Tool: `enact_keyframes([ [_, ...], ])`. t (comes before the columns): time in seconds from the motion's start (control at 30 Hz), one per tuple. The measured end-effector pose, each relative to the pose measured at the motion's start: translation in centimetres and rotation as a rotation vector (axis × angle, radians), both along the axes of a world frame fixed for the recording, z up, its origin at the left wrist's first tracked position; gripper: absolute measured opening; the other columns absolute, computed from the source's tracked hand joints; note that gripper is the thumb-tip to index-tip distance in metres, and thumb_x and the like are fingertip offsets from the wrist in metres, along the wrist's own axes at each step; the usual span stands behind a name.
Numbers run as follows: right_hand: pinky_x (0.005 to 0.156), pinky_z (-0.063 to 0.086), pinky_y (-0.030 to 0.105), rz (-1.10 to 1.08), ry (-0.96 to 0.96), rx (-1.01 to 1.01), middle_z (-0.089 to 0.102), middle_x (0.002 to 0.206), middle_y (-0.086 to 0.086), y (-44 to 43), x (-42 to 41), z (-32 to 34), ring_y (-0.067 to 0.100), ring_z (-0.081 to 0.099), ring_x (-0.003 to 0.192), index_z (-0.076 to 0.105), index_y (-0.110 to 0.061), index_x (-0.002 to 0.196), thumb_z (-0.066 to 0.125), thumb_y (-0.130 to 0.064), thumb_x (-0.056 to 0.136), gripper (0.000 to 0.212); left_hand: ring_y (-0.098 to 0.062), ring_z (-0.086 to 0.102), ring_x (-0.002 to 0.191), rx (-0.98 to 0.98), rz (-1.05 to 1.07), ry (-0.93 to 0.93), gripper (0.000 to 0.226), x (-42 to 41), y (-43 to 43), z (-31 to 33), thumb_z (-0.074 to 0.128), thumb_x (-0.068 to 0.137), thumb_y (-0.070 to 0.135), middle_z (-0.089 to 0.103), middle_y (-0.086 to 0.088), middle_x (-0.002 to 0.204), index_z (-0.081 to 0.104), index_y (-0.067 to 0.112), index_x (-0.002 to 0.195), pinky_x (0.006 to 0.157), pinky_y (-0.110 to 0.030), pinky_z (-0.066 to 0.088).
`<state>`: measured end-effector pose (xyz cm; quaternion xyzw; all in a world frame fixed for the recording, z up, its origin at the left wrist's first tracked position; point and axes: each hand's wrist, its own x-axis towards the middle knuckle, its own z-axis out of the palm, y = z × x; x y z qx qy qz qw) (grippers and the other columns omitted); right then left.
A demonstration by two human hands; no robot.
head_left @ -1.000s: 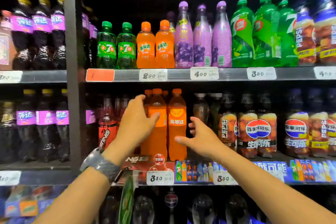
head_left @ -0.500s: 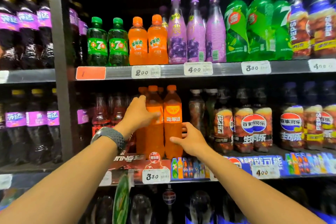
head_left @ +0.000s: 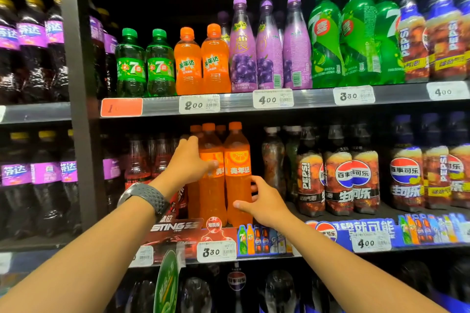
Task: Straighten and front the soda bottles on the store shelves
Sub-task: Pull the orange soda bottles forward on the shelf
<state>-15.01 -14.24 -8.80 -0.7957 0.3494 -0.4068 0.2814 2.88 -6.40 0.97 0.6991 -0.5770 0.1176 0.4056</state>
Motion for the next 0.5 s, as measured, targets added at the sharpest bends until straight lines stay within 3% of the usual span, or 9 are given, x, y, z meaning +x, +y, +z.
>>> enact_keyframes([
  [0.17,0.082,0.057,0.034,0.008,-0.035,-0.015,0.057,0.12,-0.007,0.7,0.6,-0.3,0.011,0.063,0.095,0.039,-0.03,0.132,0.078,-0.046,0.071,0.074,-0.018,0.052,0.1,-0.014,-0.046,0.031,0.078,1.0,1.0,0.4,0.078,0.074,0.038,0.048,-0.009,0.131,0.038,0.013,0.136,0.075,-0.03,0.044],
  [0.27,0.082,0.056,0.032,0.008,-0.038,-0.031,0.057,0.121,-0.008,1.0,0.9,-0.3,0.011,0.063,0.096,0.038,-0.03,0.132,0.078,-0.049,0.07,0.075,-0.025,0.053,0.11,-0.05,-0.029,-0.008,0.081,1.1,1.4,0.3,0.079,0.071,0.045,0.05,-0.01,0.13,0.041,0.011,0.133,0.082,-0.035,0.047],
  [0.37,0.081,0.057,0.033,0.014,-0.045,-0.027,0.057,0.121,-0.007,1.3,1.3,-0.5,0.012,0.063,0.096,0.038,-0.031,0.131,0.078,-0.05,0.069,0.077,-0.027,0.054,0.112,-0.055,-0.02,-0.044,0.078,1.2,1.7,0.2,0.08,0.073,0.037,0.052,-0.011,0.128,0.04,0.011,0.134,0.087,-0.039,0.05],
  [0.5,0.08,0.057,0.033,0.004,-0.049,-0.028,0.056,0.118,-0.01,1.6,2.2,-0.7,0.01,0.063,0.095,0.037,-0.033,0.13,0.078,-0.053,0.067,0.078,-0.024,0.059,0.104,-0.05,-0.052,-0.029,0.078,1.7,2.5,0.4,0.079,0.075,0.032,0.057,-0.006,0.122,0.034,0.016,0.137,0.084,-0.041,0.052],
])
